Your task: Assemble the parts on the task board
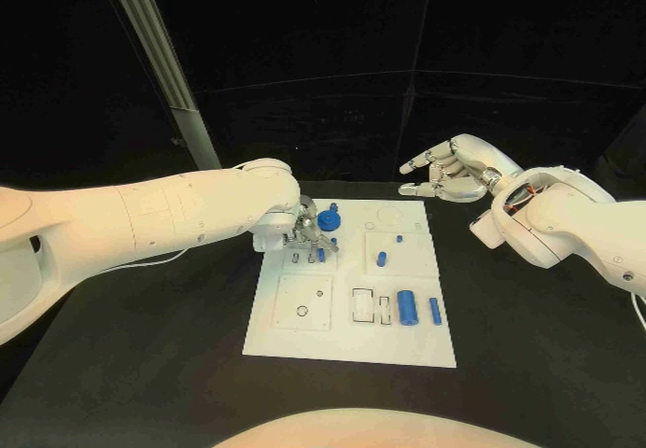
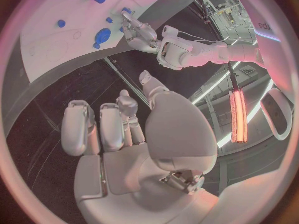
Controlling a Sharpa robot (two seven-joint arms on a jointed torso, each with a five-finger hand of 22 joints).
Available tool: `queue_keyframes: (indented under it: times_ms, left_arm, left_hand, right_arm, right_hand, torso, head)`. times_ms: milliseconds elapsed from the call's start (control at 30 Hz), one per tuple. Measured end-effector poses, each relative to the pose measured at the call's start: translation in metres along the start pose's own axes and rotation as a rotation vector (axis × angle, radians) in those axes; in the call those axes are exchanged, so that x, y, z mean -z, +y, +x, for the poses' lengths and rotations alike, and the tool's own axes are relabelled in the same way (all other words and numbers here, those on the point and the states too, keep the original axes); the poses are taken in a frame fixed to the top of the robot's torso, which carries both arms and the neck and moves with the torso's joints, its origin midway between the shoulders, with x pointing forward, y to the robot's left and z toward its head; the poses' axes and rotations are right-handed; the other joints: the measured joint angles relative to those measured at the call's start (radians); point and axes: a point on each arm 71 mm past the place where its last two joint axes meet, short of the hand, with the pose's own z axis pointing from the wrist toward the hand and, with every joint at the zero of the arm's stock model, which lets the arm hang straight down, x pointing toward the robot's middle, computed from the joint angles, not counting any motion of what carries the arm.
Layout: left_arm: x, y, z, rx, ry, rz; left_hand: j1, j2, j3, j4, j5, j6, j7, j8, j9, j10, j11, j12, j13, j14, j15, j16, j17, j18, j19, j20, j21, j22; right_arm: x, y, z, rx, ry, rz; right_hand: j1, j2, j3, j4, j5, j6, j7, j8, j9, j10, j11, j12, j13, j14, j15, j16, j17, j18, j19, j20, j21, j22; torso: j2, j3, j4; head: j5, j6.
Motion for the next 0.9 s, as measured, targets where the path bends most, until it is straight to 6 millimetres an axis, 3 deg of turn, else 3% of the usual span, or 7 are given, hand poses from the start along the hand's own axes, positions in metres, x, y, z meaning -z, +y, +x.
queue_keyframes:
  times_ms: [200,367,700,833,867,900]
  left_arm:
    - [-0.0003,-0.0004,-0.0001,-0.002,0.001,-0.001]
    - [-0.0004,-0.0001,-0.0004,-0.001,0.001,-0.002]
    - [-0.0004,-0.0013,0.0002,-0.004,0.002,-0.001]
    - [-0.0004,-0.0014,0.0002,-0.003,0.001,0.000]
    - [-0.0003,-0.0012,0.0001,-0.002,0.000,0.000]
    - [-0.0003,-0.0010,0.0000,0.000,-0.001,0.001]
  left_hand:
    - [0.023,0.006,0.010,-0.024,0.030,0.010,-0.001,-0.012,-0.005,-0.002,0.002,-0.001,0.000,-0.002,0.002,0.000,0.000,0.000,0.000,0.000,0.000,0.002]
    - [0.044,0.014,0.014,-0.050,0.096,0.014,-0.005,-0.027,-0.011,-0.003,0.003,-0.004,0.002,-0.003,0.004,0.000,0.000,0.000,0.000,0.000,0.000,0.003]
    - [0.079,0.021,0.022,-0.094,0.143,0.024,-0.008,-0.038,-0.016,-0.003,0.003,-0.012,0.001,-0.004,0.005,0.000,0.000,0.000,0.000,0.000,0.000,0.005]
    - [0.105,0.016,0.048,-0.145,0.225,0.029,-0.014,-0.050,-0.020,-0.005,0.001,-0.016,-0.001,-0.003,0.004,0.000,0.000,0.000,0.000,0.000,0.000,0.007]
    - [0.113,0.010,0.059,-0.162,0.230,0.029,-0.014,-0.053,-0.020,-0.007,-0.001,-0.016,-0.001,-0.003,0.004,0.000,0.000,0.000,0.000,0.000,0.000,0.007]
    - [0.120,0.003,0.080,-0.186,0.202,0.029,-0.013,-0.057,-0.021,-0.007,-0.001,-0.019,-0.004,-0.003,0.004,0.000,0.000,0.000,-0.004,-0.004,0.000,0.008]
  right_arm:
    - [-0.0002,-0.0001,0.0003,0.000,0.002,0.002]
    - [-0.0003,-0.0002,0.0004,0.000,0.004,0.004]
    - [-0.0010,-0.0004,0.0009,0.000,0.007,0.007]
    - [-0.0012,-0.0010,0.0007,0.000,0.007,0.010]
    - [-0.0013,-0.0011,0.0007,0.000,0.007,0.010]
    - [-0.0014,-0.0013,0.0007,0.001,0.007,0.011]
  right_hand:
    - [0.000,0.000,0.000,0.000,0.000,0.000,0.000,0.000,0.000,0.000,0.000,0.000,0.000,0.000,0.000,0.000,0.000,0.000,0.000,0.000,0.000,0.000]
    - [0.000,0.000,0.000,0.000,0.000,0.000,0.000,0.000,0.000,0.000,0.000,0.000,0.000,0.000,0.000,0.000,0.000,0.000,0.000,0.000,0.000,0.000]
    - [0.000,0.000,0.004,-0.004,0.000,0.000,0.000,0.000,0.000,0.000,0.000,0.000,0.000,0.000,0.000,0.000,-0.001,0.000,0.000,0.000,-0.004,-0.002]
    - [0.000,0.000,0.004,-0.004,0.004,0.000,0.000,0.000,0.000,0.000,0.000,0.000,-0.001,0.000,0.000,0.000,-0.001,0.000,0.000,0.000,-0.004,-0.002]
    - [0.000,0.000,0.004,-0.004,0.005,0.000,0.000,0.000,0.000,0.000,0.000,0.000,-0.001,0.000,0.000,0.000,-0.001,0.000,0.000,0.000,-0.004,-0.002]
    - [0.000,0.000,0.004,-0.004,0.005,0.000,0.000,0.000,0.000,0.000,0.000,0.000,-0.001,0.000,0.000,0.000,-0.001,0.000,0.000,0.000,-0.004,-0.002]
  torso:
    - [0.000,-0.0002,0.0000]
    - [0.000,-0.0002,0.0000]
    - [0.001,-0.0001,0.0000]
    - [0.001,-0.0001,0.0003]
    - [0.001,-0.0001,0.0005]
    - [0.001,-0.0001,0.0006]
  head:
    - [-0.002,-0.001]
    - [-0.002,-0.003]
    - [-0.003,-0.007]
    - [-0.004,-0.008]
    - [-0.005,-0.008]
    - [-0.005,-0.008]
